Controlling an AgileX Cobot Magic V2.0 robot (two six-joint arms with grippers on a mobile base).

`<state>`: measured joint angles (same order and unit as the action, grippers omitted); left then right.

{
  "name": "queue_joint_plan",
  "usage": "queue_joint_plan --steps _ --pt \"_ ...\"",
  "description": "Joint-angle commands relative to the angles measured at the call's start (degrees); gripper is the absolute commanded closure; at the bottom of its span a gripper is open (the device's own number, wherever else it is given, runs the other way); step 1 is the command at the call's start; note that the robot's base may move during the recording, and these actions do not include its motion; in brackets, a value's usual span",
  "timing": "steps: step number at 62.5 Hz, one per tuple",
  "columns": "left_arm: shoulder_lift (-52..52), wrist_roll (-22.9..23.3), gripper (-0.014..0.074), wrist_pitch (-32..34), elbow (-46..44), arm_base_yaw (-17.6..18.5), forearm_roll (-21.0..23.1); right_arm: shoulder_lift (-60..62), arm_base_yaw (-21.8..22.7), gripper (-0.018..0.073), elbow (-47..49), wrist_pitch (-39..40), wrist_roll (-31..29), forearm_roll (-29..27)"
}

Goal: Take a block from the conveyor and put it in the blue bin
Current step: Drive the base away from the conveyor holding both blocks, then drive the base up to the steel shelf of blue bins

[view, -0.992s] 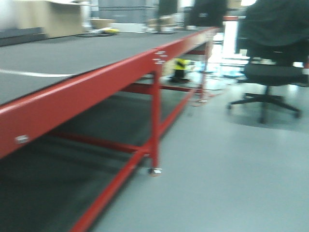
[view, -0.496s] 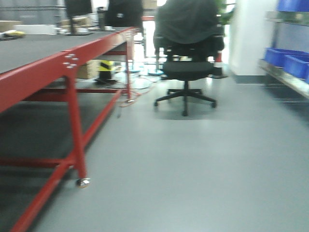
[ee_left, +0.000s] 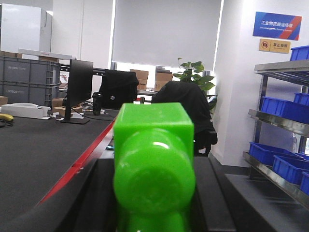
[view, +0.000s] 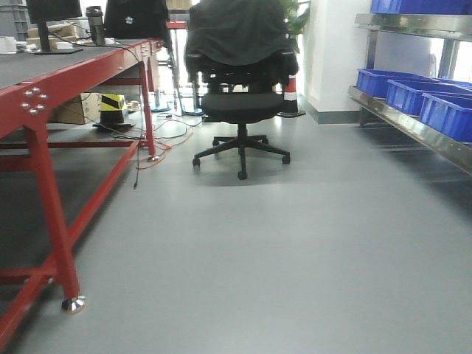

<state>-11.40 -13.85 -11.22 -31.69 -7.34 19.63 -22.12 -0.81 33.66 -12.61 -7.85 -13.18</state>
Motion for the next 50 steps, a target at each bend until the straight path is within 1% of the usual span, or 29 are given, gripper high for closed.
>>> queue_joint_plan --steps 1,50 --pt "0.27 -0.12 0.0708 1.14 0.0 0.34 0.18 0.05 0.13 0.0713 0.01 1.11 -0.23 -0.01" --pt "0.27 -0.12 0.0708 1.14 0.0 0.34 0.18 0.05 0.13 0.0713 0.01 1.11 -0.23 -0.01"
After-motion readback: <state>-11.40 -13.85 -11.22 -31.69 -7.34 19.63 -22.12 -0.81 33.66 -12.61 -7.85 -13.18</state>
